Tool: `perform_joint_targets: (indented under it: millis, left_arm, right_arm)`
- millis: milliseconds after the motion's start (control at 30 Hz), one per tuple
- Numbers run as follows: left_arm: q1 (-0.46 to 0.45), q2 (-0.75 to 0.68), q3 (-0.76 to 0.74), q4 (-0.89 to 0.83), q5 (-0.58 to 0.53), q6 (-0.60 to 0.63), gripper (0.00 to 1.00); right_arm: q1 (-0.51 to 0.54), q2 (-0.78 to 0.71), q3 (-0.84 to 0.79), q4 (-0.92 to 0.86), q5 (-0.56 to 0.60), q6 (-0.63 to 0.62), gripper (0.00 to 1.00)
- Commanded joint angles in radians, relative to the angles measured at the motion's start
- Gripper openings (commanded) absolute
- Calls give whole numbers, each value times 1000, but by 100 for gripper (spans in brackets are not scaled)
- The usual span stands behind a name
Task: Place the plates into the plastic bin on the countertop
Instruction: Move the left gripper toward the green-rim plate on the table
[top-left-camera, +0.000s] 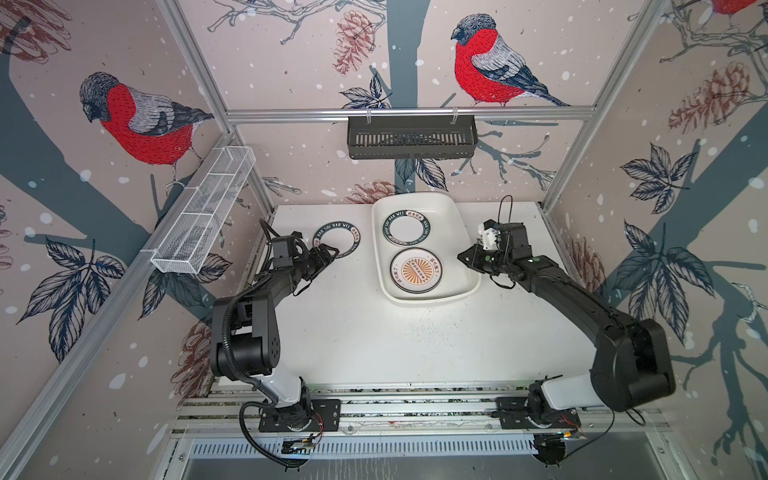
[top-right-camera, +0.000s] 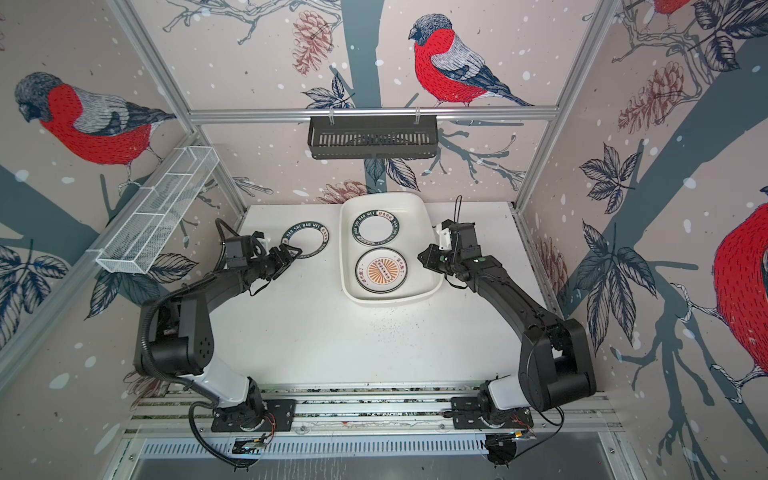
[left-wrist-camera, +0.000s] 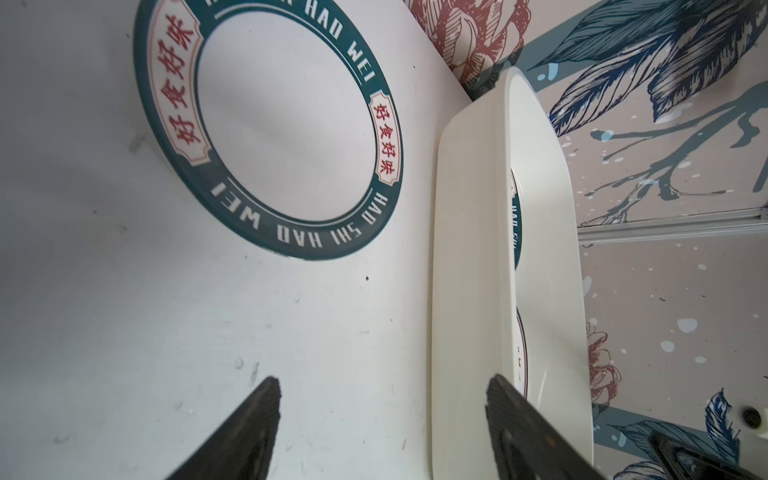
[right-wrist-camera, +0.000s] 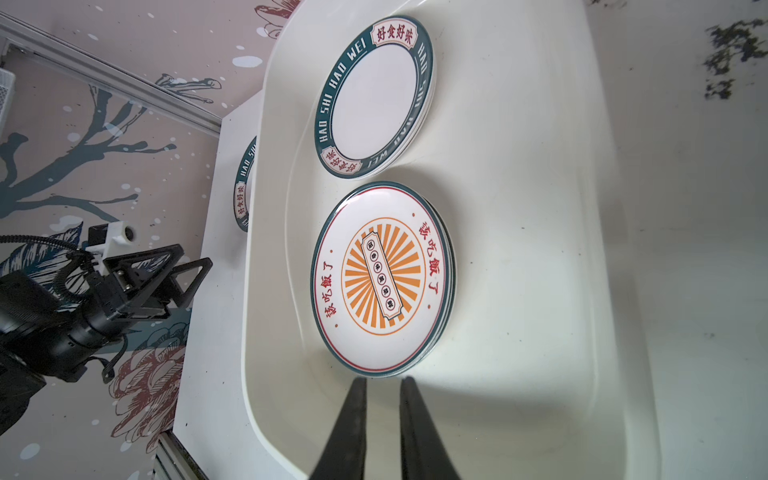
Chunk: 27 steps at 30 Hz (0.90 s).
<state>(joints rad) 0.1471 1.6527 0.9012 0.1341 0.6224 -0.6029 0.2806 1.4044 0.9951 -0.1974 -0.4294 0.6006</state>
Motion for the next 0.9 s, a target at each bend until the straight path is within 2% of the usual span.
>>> perform_joint_targets:
  millis: [0, 200, 867]
  left_arm:
    - [12, 35, 15, 89, -30, -37, 78]
    - [21, 110, 60, 57, -59, 3, 77]
    - [71, 188, 146, 38, -49, 48, 75]
  right_arm:
    - [3, -33, -15, 28, 33, 11, 18]
    - [3, -61, -48, 47, 43, 17, 18]
    - [-1, -89, -58, 76, 47, 46, 18]
